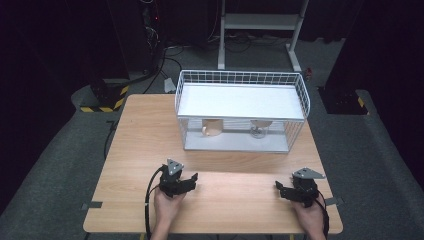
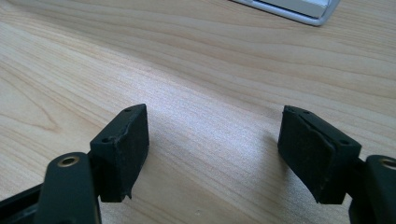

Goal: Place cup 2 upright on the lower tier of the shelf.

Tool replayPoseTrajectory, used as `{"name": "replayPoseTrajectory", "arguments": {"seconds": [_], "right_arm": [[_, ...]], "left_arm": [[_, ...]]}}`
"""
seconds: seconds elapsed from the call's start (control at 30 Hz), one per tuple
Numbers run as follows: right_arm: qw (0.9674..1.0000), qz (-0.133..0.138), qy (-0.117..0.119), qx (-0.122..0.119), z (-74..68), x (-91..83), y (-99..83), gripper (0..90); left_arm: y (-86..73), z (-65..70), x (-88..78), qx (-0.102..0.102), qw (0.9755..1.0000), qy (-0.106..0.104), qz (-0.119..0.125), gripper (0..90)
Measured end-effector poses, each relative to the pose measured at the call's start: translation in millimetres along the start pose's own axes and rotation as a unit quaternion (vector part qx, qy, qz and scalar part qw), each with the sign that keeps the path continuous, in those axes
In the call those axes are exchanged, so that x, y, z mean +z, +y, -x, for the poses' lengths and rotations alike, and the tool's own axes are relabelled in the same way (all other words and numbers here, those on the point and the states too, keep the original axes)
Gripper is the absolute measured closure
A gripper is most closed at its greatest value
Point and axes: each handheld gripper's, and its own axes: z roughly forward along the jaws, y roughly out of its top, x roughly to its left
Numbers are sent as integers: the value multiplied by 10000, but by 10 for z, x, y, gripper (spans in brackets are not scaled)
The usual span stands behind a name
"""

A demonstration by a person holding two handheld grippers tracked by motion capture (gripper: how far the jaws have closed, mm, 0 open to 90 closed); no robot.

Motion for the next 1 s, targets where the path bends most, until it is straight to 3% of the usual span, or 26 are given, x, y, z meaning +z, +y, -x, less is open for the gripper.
{"name": "replayPoseTrajectory", "arguments": {"seconds": [0.3,0.53,1.0], "right_arm": [[10000,-1,2,2,0,0,0,250],[10000,-1,1,3,0,0,0,250],[10000,2,0,0,0,0,-1,249]], "left_arm": [[-133,-38,34,80,9993,312,-165,273],[-169,-38,72,187,9988,374,-248,270],[-183,-39,80,82,9988,434,-199,240]]}}
